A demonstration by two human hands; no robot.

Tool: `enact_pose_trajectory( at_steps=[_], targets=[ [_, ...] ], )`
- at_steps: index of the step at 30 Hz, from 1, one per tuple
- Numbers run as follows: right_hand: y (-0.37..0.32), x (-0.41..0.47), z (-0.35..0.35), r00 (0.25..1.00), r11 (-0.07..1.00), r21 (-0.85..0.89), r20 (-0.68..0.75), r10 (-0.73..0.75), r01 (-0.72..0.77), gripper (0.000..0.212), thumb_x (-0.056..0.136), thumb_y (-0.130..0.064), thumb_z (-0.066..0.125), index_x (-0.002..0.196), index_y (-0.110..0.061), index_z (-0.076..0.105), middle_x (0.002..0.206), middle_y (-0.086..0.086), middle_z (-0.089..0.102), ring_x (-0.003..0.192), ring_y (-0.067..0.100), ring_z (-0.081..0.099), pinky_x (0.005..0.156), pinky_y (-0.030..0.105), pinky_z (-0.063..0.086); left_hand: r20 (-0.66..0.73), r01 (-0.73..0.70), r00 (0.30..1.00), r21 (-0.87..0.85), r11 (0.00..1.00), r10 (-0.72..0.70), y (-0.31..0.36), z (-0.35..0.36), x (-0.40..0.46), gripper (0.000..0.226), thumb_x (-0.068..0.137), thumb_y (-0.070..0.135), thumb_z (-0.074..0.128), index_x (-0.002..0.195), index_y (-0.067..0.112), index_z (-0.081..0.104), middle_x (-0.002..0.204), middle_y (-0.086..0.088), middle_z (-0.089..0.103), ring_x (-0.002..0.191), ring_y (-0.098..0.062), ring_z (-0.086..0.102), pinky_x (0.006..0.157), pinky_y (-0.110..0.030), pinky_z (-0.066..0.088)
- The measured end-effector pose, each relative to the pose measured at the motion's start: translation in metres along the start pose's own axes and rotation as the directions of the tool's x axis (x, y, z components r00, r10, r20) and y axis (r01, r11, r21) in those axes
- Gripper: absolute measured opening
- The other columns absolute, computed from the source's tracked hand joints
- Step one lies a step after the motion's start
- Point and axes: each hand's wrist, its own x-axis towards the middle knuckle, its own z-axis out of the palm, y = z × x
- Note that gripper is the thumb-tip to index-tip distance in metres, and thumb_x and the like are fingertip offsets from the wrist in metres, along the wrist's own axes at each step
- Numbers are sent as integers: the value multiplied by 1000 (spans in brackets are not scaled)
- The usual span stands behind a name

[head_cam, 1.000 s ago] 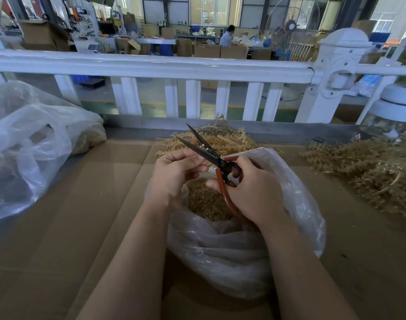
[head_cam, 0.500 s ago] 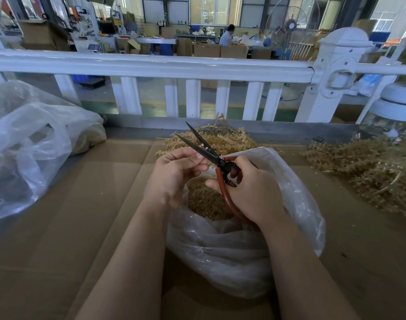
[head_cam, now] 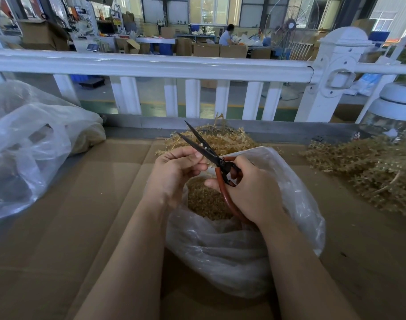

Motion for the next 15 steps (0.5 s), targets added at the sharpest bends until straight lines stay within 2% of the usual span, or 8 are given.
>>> enact_pose_trajectory(
  at_steps=[2, 5, 11, 15],
  targets=[
    [1, 0, 0, 1000, 1000, 3, 13, 20, -20, 71, 67, -89, 49, 102, -29, 62, 80, -16, 63, 74, 2, 61, 65, 27, 55, 2, -5, 1000, 1, 1000, 5, 0, -1, 0, 9, 84, -5, 60, 85, 2, 65, 69, -6, 70, 60, -13, 64, 65, -23, 51],
    [1, 0, 0, 999, 999, 7, 10, 41, -41, 75, 65, -90, 47, 105, -28, 63, 81, -15, 65, 76, 4, 63, 69, 32, 57, 29, -36, 999, 30, 999, 35, -1, -1, 1, 10, 87, -6, 58, 85, 2, 64, 69, -7, 69, 60, -14, 64, 63, -21, 52],
    [0, 1, -1, 999, 999, -17, 3, 44, -44, 74, 67, -89, 47, 102, -26, 64, 80, -13, 66, 73, 2, 63, 66, 29, 57, 72, -207, 978, 181, 961, 197, -2, -1, 1, 19, 93, -5, 56, 80, 5, 65, 68, -7, 69, 61, -16, 63, 64, -24, 54],
    [0, 0, -2, 999, 999, -26, -9, 35, -35, 71, 69, -87, 51, 101, -26, 64, 78, -13, 65, 72, 3, 63, 65, 28, 56, 58, -252, 968, 205, 946, 245, -3, -2, 1, 18, 93, -3, 58, 80, 5, 67, 68, -7, 69, 60, -17, 64, 64, -25, 55]
  ],
)
